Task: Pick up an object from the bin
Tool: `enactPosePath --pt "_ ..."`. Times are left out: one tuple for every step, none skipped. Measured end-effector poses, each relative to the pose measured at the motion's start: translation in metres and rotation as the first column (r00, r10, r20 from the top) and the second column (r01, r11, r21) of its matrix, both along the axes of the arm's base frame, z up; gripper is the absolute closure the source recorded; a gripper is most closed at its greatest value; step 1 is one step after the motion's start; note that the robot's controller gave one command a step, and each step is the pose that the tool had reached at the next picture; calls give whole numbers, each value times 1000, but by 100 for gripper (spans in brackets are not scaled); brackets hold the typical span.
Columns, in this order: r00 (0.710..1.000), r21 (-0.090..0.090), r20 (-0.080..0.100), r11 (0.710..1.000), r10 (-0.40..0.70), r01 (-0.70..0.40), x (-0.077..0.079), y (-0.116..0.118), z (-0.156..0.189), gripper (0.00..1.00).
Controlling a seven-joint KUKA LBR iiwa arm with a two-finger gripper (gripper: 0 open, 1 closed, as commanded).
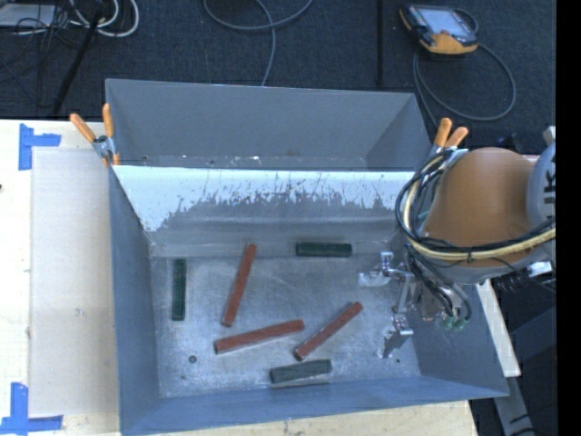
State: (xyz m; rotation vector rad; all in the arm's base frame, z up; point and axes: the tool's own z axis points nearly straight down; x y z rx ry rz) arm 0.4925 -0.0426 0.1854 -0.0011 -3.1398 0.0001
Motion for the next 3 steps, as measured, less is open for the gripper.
enactPosePath --pt "995 -1 4 995 104 -104 12 30 -47 0" --pt "985 1 0 985 171 -171 30 71 -55 0" --pt "965 0 2 965 263 -263 38 66 -55 0"
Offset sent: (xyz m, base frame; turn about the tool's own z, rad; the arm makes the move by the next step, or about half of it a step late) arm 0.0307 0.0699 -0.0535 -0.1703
